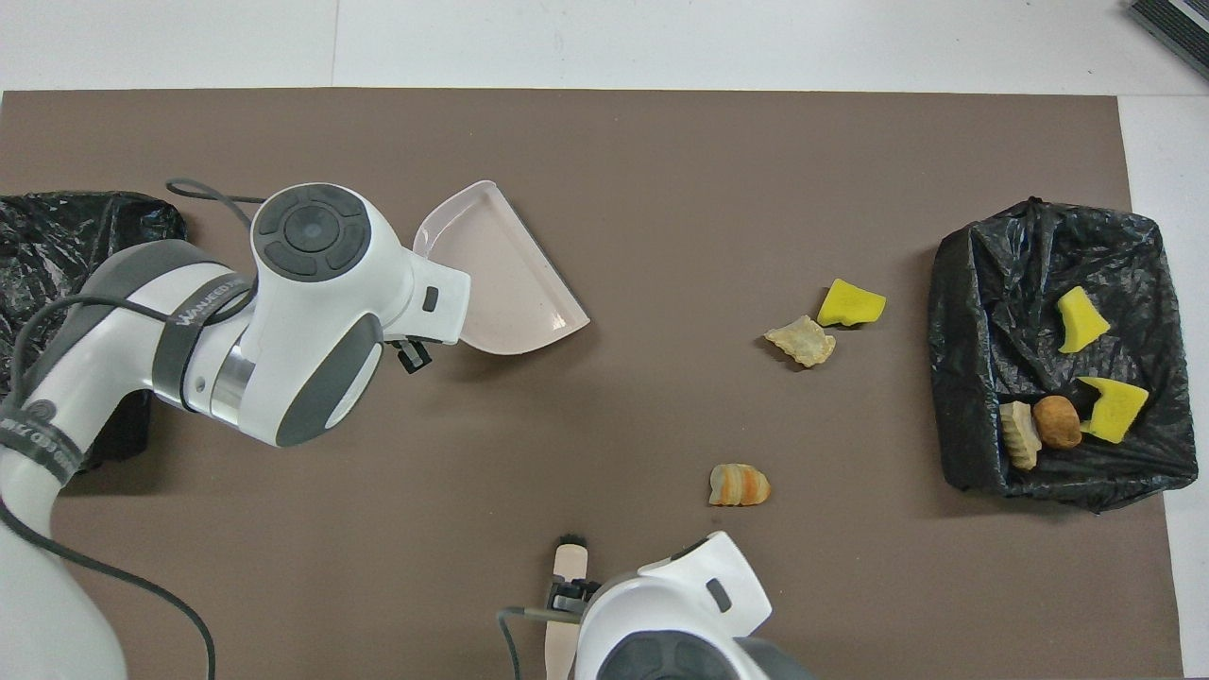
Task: Sweep and dump trash in bin
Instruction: 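Pull the dustpan with the left gripper while the right gripper grasps the brush, then set the dustpan with the left gripper while the right gripper raises the brush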
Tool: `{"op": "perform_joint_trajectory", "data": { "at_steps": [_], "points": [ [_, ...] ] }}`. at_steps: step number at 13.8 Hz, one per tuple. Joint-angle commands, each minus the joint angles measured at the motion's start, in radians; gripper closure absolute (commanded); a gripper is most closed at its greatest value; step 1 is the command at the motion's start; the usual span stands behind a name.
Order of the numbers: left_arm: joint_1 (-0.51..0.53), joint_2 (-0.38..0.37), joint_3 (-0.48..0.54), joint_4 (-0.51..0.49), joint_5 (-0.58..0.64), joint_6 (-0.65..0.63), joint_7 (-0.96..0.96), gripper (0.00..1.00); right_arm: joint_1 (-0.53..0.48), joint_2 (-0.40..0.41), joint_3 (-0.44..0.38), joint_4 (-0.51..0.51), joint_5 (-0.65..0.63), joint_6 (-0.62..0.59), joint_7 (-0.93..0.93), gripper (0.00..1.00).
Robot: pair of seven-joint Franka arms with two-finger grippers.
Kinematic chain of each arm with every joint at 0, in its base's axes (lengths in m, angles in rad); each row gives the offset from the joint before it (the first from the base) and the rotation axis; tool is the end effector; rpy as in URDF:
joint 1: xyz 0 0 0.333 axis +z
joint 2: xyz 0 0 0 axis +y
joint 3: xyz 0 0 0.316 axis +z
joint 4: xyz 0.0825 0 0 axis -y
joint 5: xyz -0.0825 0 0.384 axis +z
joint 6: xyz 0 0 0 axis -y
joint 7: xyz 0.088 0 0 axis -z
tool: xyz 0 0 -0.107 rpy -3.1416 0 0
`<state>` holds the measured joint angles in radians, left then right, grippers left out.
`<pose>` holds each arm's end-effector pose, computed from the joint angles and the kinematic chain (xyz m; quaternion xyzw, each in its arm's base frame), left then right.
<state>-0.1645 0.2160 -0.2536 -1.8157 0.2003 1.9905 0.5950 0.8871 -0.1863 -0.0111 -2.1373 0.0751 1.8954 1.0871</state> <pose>0.5679 -0.2299 0.4210 -0.8525 0.5186 0.0218 0.0621 0.3108 0.3811 0.4814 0.9920 -0.1180 -0.0456 0.0030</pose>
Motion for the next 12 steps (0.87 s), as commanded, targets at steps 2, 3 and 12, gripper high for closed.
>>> {"op": "perform_joint_trajectory", "data": {
  "at_steps": [2,3,12],
  "points": [
    [0.006,-0.049,0.057,-0.011,0.016,-0.012,0.192,1.0,0.145,-0.004,-0.009,-0.137,0.006,0.144,0.095,0.0],
    [0.008,-0.058,0.06,-0.02,0.016,-0.013,0.231,1.0,0.189,0.004,-0.009,-0.166,0.006,0.186,0.141,0.0],
    [0.019,-0.119,0.071,-0.137,0.014,0.027,0.48,1.0,0.358,0.093,-0.009,-0.282,-0.009,0.381,0.326,0.0]
  ]
}}
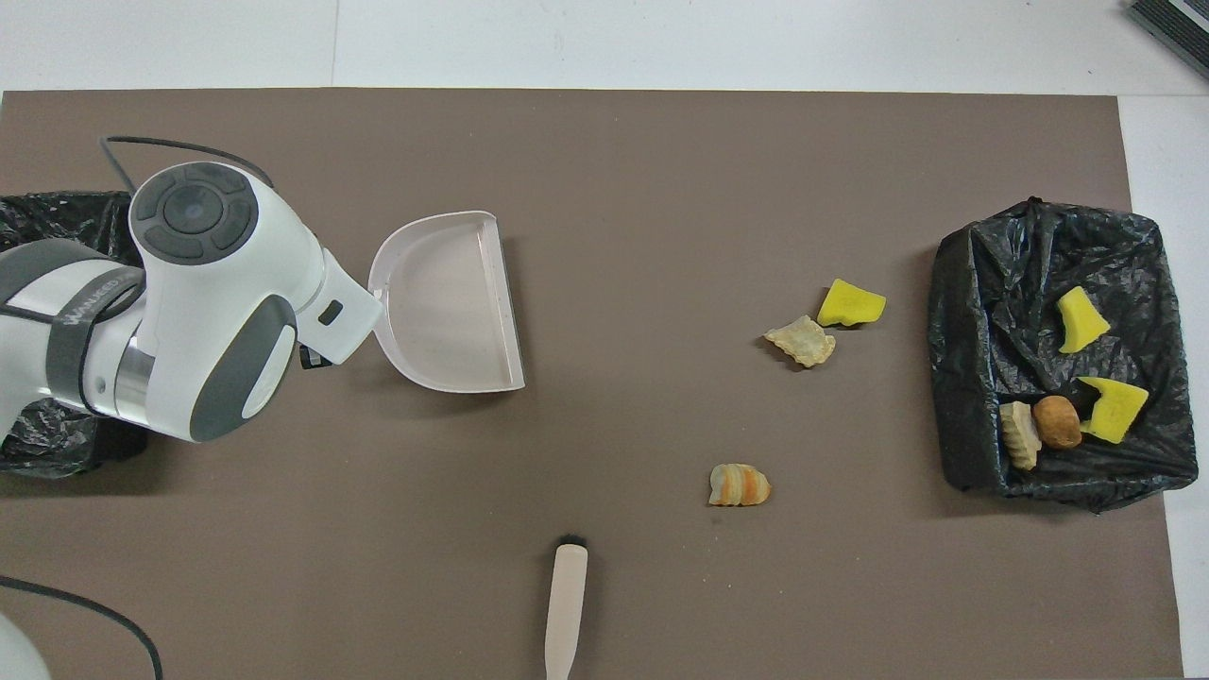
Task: Sweep and dump trash in bin
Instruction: 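Set the dustpan with the left gripper while the right gripper raises the brush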
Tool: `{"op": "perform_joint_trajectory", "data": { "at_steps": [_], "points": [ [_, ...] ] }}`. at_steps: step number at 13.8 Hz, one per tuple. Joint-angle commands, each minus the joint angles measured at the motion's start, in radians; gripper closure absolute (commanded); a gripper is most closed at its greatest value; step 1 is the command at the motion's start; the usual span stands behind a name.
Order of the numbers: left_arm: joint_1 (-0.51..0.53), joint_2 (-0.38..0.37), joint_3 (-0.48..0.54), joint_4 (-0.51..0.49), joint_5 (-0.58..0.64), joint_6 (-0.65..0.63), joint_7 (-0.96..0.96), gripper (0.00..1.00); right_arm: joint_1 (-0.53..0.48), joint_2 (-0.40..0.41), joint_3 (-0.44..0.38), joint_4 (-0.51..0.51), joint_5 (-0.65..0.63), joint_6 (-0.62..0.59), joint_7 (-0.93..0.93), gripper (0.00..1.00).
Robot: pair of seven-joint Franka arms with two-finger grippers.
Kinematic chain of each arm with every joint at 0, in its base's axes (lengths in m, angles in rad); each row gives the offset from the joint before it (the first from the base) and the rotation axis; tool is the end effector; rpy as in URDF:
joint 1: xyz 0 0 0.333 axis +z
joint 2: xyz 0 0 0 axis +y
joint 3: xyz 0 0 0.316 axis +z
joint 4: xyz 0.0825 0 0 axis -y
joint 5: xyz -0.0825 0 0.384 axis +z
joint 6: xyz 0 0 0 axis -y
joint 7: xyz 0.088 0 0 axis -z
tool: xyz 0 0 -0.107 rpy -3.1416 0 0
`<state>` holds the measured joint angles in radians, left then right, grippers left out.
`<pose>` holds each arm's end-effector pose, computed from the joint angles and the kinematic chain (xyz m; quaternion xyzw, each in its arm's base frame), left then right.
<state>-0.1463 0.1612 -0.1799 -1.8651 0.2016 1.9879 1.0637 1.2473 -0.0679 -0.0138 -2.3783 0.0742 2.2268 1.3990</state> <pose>0.5712 -0.1757 0.4288 -0.7384 0.6697 0.0439 0.0655 0.1563 0.4527 0.3421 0.9930 -0.1062 -0.0385 0.0332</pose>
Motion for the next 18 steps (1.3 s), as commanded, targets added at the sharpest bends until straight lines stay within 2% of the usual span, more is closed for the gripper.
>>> {"op": "perform_joint_trajectory", "data": {
  "at_steps": [1,4,7,9,11,12,13,18],
  "points": [
    [-0.004,-0.078,-0.004,-0.107,0.013,0.031,0.009,1.0,-0.002,-0.024,-0.006,-0.054,-0.008,0.081,0.017,0.0],
    [-0.032,-0.1,-0.004,-0.175,0.013,0.058,0.006,1.0,0.001,-0.024,-0.006,-0.068,-0.008,0.106,0.017,0.02],
    [-0.055,-0.106,-0.007,-0.213,0.013,0.077,-0.02,1.0,0.003,-0.024,-0.006,-0.068,-0.01,0.103,0.017,0.25],
    [-0.082,-0.121,-0.007,-0.261,0.013,0.103,-0.056,1.0,0.009,-0.024,-0.006,-0.068,-0.01,0.1,0.017,0.46],
    [-0.09,-0.147,-0.009,-0.319,0.013,0.167,-0.059,1.0,0.009,-0.024,-0.005,-0.067,-0.008,0.096,0.021,0.83],
    [-0.096,-0.144,-0.01,-0.33,0.013,0.176,-0.071,1.0,0.009,-0.024,-0.006,-0.065,-0.008,0.094,0.021,0.95],
    [-0.11,-0.138,-0.01,-0.335,0.013,0.183,-0.091,1.0,0.009,-0.023,-0.006,-0.064,-0.01,0.094,0.017,1.0],
    [-0.133,-0.134,-0.01,-0.367,0.016,0.203,-0.105,1.0,0.0,-0.01,-0.006,-0.041,-0.023,0.083,0.012,1.0]
  ]
}}
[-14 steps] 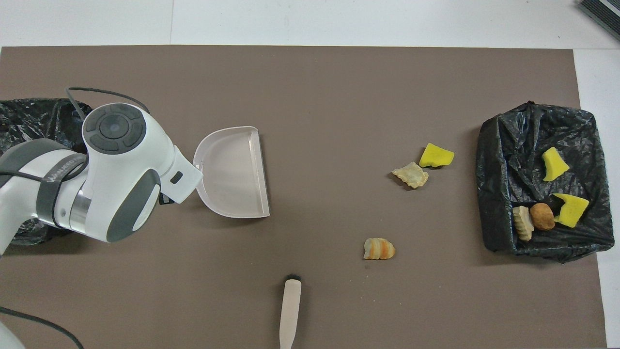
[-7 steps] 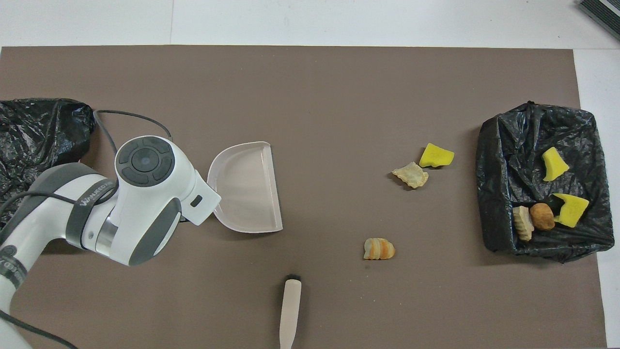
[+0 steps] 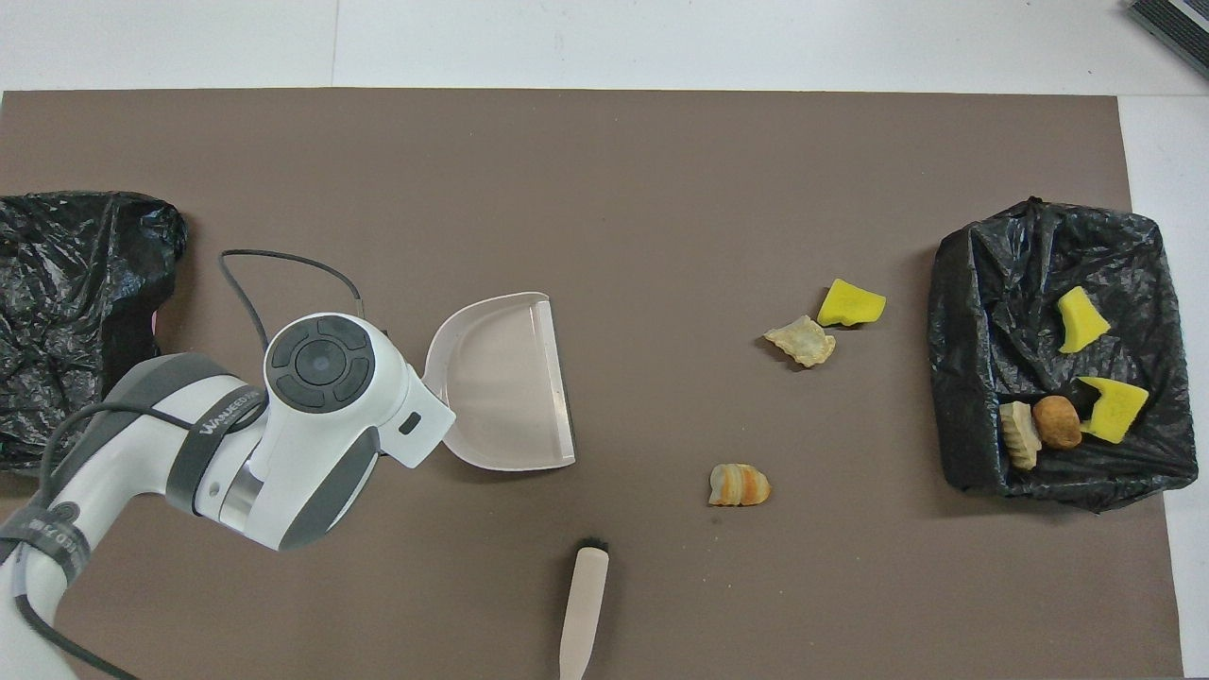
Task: Sweep and dump trash in bin
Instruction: 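Set the dustpan with the left gripper while the right gripper raises the brush, then sweep the sponge and bread pieces into the dustpan with the right gripper's brush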
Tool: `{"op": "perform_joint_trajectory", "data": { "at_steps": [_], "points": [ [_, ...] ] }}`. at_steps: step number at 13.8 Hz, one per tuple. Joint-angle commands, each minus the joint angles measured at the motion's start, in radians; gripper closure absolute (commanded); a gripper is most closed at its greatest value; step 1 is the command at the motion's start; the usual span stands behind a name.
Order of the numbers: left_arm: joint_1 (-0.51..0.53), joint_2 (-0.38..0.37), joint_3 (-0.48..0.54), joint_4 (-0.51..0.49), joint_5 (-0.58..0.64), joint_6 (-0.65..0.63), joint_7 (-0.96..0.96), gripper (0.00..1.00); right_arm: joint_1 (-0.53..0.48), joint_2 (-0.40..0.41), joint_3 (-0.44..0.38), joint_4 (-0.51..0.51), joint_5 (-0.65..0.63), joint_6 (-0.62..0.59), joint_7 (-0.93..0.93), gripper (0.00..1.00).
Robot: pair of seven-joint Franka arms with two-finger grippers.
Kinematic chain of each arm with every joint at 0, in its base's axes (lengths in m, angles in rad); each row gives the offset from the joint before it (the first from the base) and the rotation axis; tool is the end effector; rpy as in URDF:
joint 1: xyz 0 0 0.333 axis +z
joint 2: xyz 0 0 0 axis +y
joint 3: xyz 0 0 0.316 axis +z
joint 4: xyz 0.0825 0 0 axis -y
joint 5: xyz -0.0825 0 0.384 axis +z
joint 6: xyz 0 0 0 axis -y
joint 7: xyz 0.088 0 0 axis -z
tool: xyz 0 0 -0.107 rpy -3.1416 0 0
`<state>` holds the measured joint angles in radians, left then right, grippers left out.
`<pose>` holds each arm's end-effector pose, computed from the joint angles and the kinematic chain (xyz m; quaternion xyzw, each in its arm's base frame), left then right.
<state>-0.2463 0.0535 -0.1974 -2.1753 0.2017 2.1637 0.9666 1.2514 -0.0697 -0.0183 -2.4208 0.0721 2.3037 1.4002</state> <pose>0.4867 -0.2220 0.3632 -0.7194 0.6897 0.0503 0.0657 0.1557 0.4478 0.3315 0.9935 -0.1080 -0.0319 0.0162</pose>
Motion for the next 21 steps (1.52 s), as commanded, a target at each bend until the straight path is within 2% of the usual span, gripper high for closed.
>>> {"op": "perform_joint_trajectory", "data": {
  "at_steps": [1,5,7,9,13,16,21],
  "points": [
    [-0.039,-0.029,0.007,-0.061,0.016,0.03,-0.008,1.0,-0.015,-0.006,-0.002,0.018,-0.046,-0.015,0.01,1.0],
    [-0.045,-0.033,0.007,-0.067,0.016,0.03,-0.009,1.0,-0.131,-0.024,-0.003,0.132,-0.054,-0.176,-0.12,1.0],
    [-0.047,-0.04,0.007,-0.08,0.016,0.031,-0.009,1.0,-0.207,-0.068,-0.005,0.149,-0.054,-0.222,-0.229,1.0],
    [-0.051,-0.04,0.007,-0.08,0.025,0.031,-0.017,1.0,-0.279,-0.102,-0.012,0.149,-0.054,-0.225,-0.323,1.0],
    [-0.074,-0.049,0.006,-0.081,0.108,0.019,-0.121,1.0,-0.42,-0.107,-0.015,0.183,-0.054,-0.24,-0.533,1.0],
    [-0.076,-0.061,0.006,-0.099,0.114,0.018,-0.124,1.0,-0.55,-0.099,-0.015,0.213,-0.054,-0.251,-0.709,1.0],
    [-0.08,-0.067,0.004,-0.106,0.114,0.015,-0.129,1.0,-0.766,-0.067,-0.015,0.207,-0.06,-0.241,-0.932,1.0]
  ]
}}
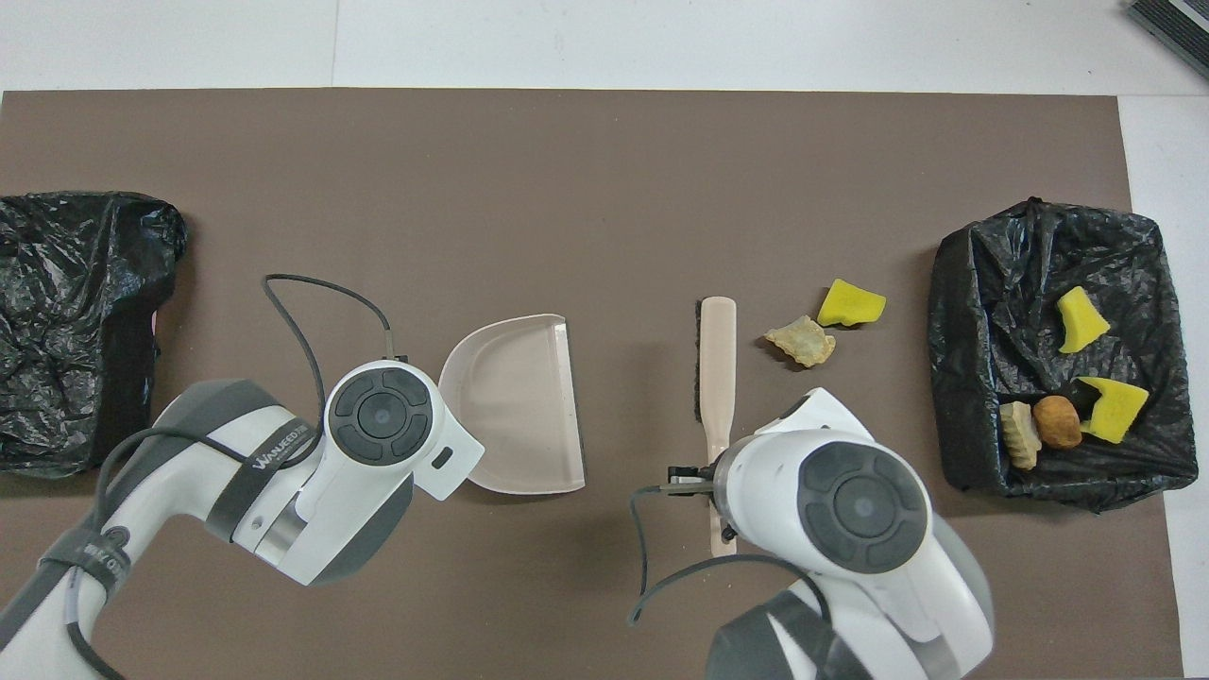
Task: Sweep and dump trash in bin
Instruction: 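Sweep the sponge and bread pieces into the dustpan with the right gripper's brush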
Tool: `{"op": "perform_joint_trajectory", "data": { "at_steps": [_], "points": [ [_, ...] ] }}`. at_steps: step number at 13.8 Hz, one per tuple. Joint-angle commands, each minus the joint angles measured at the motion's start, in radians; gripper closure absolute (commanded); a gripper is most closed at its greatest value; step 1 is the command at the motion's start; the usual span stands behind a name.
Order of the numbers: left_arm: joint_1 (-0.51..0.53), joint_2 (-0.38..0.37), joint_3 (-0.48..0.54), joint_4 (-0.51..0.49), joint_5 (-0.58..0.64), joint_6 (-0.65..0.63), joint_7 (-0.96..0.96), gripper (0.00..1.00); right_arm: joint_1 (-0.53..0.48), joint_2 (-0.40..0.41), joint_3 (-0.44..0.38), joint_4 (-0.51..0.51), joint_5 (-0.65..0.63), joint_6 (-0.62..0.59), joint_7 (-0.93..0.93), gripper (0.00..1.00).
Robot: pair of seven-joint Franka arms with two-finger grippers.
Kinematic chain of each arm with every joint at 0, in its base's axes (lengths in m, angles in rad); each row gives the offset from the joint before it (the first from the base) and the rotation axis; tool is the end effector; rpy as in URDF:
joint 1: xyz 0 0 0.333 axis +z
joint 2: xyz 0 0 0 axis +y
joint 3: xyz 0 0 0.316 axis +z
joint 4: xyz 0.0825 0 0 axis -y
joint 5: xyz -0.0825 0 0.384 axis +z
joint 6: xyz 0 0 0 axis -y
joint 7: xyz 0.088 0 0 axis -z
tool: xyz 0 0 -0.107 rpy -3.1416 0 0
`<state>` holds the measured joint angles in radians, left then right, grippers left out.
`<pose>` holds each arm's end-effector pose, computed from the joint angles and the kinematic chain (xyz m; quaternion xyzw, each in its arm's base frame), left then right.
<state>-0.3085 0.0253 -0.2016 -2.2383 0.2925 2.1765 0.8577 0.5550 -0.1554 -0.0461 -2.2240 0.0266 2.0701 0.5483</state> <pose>0.4575 -0.2433 0.3522 -0.7107 0.6930 0.0616 0.1045 0.4341 0.2432 0.4402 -0.9996 0.0258 0.0071 0.0135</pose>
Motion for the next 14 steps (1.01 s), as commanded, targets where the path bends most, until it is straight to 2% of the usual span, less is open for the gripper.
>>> {"op": "perform_joint_trajectory", "data": {
  "at_steps": [1,5,7,9,12,14],
  "points": [
    [-0.02,-0.039,0.008,-0.043,0.023,0.002,-0.02,1.0,-0.11,0.02,0.012,0.003,-0.014,0.001,-0.131,1.0],
    [-0.035,-0.039,0.008,-0.044,0.023,-0.01,-0.045,1.0,-0.295,0.049,0.011,0.003,-0.023,0.004,-0.33,1.0],
    [-0.035,-0.041,0.008,-0.046,0.023,-0.01,-0.051,1.0,-0.354,0.063,0.012,0.001,-0.159,0.005,-0.446,1.0],
    [-0.038,-0.045,0.007,-0.047,0.023,-0.012,-0.054,1.0,-0.415,0.077,0.012,-0.014,-0.226,0.027,-0.478,1.0],
    [-0.055,-0.047,0.008,-0.047,0.023,-0.01,-0.086,1.0,-0.461,0.085,0.012,-0.094,-0.329,0.112,-0.475,1.0],
    [-0.057,-0.047,0.008,-0.047,0.023,-0.01,-0.097,1.0,-0.458,0.074,0.012,-0.124,-0.33,0.127,-0.472,1.0]
  ]
}}
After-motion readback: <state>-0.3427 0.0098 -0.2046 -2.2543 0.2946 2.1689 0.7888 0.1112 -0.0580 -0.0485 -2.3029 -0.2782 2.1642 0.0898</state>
